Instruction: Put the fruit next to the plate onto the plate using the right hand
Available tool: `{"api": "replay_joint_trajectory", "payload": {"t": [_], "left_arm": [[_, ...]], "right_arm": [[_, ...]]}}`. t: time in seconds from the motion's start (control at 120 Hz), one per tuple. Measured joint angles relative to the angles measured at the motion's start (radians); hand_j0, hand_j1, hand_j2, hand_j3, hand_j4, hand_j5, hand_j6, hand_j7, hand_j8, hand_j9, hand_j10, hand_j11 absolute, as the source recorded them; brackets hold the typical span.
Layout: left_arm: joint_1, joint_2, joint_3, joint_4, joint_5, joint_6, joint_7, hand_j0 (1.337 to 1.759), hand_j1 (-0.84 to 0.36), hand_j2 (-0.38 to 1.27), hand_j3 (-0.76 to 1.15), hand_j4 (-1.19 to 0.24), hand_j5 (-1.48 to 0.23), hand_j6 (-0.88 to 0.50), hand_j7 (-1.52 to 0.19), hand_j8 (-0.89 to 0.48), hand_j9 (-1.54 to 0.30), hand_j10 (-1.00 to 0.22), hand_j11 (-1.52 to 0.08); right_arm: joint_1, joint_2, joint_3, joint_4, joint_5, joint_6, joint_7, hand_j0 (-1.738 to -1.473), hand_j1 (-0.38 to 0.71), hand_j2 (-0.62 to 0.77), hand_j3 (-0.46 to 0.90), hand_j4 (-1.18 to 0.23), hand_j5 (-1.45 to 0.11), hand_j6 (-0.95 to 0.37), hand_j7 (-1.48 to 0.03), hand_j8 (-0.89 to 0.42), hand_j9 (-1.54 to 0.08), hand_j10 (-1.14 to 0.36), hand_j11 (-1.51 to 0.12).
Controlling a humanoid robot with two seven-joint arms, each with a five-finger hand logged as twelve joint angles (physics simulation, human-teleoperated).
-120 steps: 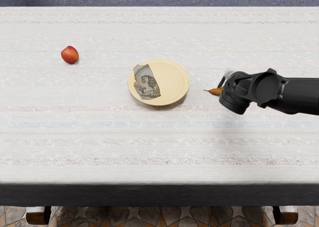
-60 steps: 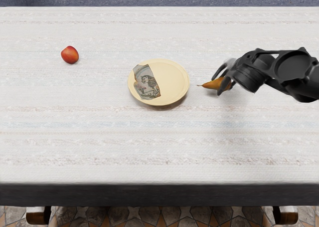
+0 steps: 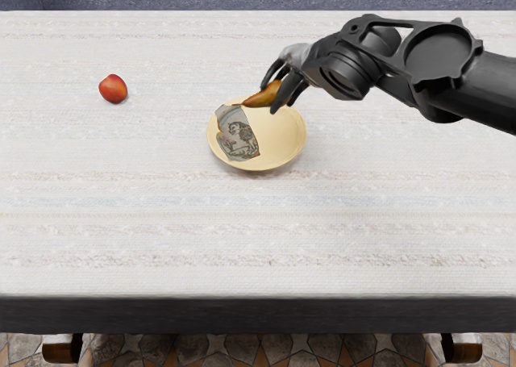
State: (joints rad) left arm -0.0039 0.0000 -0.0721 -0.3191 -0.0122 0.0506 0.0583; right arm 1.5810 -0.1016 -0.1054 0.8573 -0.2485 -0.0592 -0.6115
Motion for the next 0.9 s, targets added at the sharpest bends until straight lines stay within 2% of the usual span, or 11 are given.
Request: {"api": "replay_joint_trajectory", "payload": {"t": [0.075,0.192,0.225,0.383,0.433,0.525,0.617,0.675,0.742,0.817,0.9], "left_arm": [[-0.001,0.000,0.000,0.000,0.000,0.000,0.000,1.658,0.35,0.00,0.00,0.00,0.00,0.00,0.00,0.00,0.00,0.00,0.00],[-0.001,0.000,0.000,0.000,0.000,0.000,0.000,1.658,0.35,0.00,0.00,0.00,0.00,0.00,0.00,0.00,0.00,0.00,0.00],[-0.001,0.000,0.000,0.000,0.000,0.000,0.000,1.658,0.35,0.00,0.00,0.00,0.00,0.00,0.00,0.00,0.00,0.00,0.00],[-0.001,0.000,0.000,0.000,0.000,0.000,0.000,1.658,0.35,0.00,0.00,0.00,0.00,0.00,0.00,0.00,0.00,0.00,0.00],[-0.001,0.000,0.000,0.000,0.000,0.000,0.000,1.658,0.35,0.00,0.00,0.00,0.00,0.00,0.00,0.00,0.00,0.00,0.00],[-0.001,0.000,0.000,0.000,0.000,0.000,0.000,1.658,0.35,0.00,0.00,0.00,0.00,0.00,0.00,0.00,0.00,0.00,0.00],[0.000,0.000,0.000,0.000,0.000,0.000,0.000,1.658,0.35,0.00,0.00,0.00,0.00,0.00,0.00,0.00,0.00,0.00,0.00],[0.000,0.000,0.000,0.000,0.000,0.000,0.000,1.658,0.35,0.00,0.00,0.00,0.00,0.00,0.00,0.00,0.00,0.00,0.00],[-0.001,0.000,0.000,0.000,0.000,0.000,0.000,1.658,0.35,0.00,0.00,0.00,0.00,0.00,0.00,0.00,0.00,0.00,0.00],[-0.001,0.000,0.000,0.000,0.000,0.000,0.000,1.658,0.35,0.00,0.00,0.00,0.00,0.00,0.00,0.00,0.00,0.00,0.00],[-0.001,0.000,0.000,0.000,0.000,0.000,0.000,1.658,0.35,0.00,0.00,0.00,0.00,0.00,0.00,0.00,0.00,0.00,0.00]], "right_arm": [[0.000,0.034,0.003,-0.028,-0.003,0.000,0.000,-1.646,0.40,0.24,0.00,-0.83,-1.18,-0.39,-1.13,-0.30,-1.17,-0.66,-1.20],[-0.028,0.058,0.005,-0.063,-0.027,-0.004,0.000,-1.645,0.42,0.29,0.00,-0.84,-1.17,-0.39,-1.13,-0.31,-1.17,-0.69,-1.20],[-0.039,0.064,0.005,-0.074,-0.034,-0.004,0.000,-1.645,0.44,0.35,0.00,-0.85,-1.17,-0.39,-1.13,-0.30,-1.17,-0.69,-1.20],[-0.078,0.074,0.004,-0.098,-0.049,-0.007,-0.001,-1.645,0.42,0.31,0.00,-0.85,-1.15,-0.39,-1.12,-0.31,-1.16,-0.76,-1.18],[-0.089,0.075,0.004,-0.100,-0.057,-0.009,0.000,-1.648,0.36,0.24,0.00,-0.76,-1.02,-0.42,-1.00,-0.31,-1.03,-0.77,-1.05],[-0.105,0.073,0.005,-0.102,-0.090,-0.011,0.000,-1.652,0.12,0.15,0.00,-0.50,-0.68,-0.31,-0.66,-0.21,-0.68,-0.54,-0.70],[-0.112,0.073,0.006,-0.102,-0.102,-0.012,0.000,-1.654,-0.03,0.09,0.00,-0.32,-0.45,-0.20,-0.43,-0.09,-0.46,-0.37,-0.46],[-0.112,0.062,0.020,-0.096,-0.105,-0.006,0.001,-1.655,-0.10,0.07,0.00,-0.24,-0.35,-0.15,-0.33,-0.07,-0.35,-0.31,-0.35],[-0.112,0.009,0.114,-0.064,-0.106,0.053,0.001,-1.656,-0.16,0.05,0.00,-0.18,-0.26,-0.12,-0.25,-0.06,-0.26,-0.26,-0.26],[-0.116,-0.051,0.228,-0.033,-0.104,0.139,0.001,-1.657,-0.21,0.03,0.00,-0.13,-0.19,-0.09,-0.18,-0.05,-0.19,-0.19,-0.19],[-0.131,-0.085,0.293,-0.016,-0.102,0.191,0.001,-1.657,-0.25,0.02,0.00,-0.10,-0.14,-0.07,-0.13,-0.04,-0.14,-0.13,-0.14]]}}
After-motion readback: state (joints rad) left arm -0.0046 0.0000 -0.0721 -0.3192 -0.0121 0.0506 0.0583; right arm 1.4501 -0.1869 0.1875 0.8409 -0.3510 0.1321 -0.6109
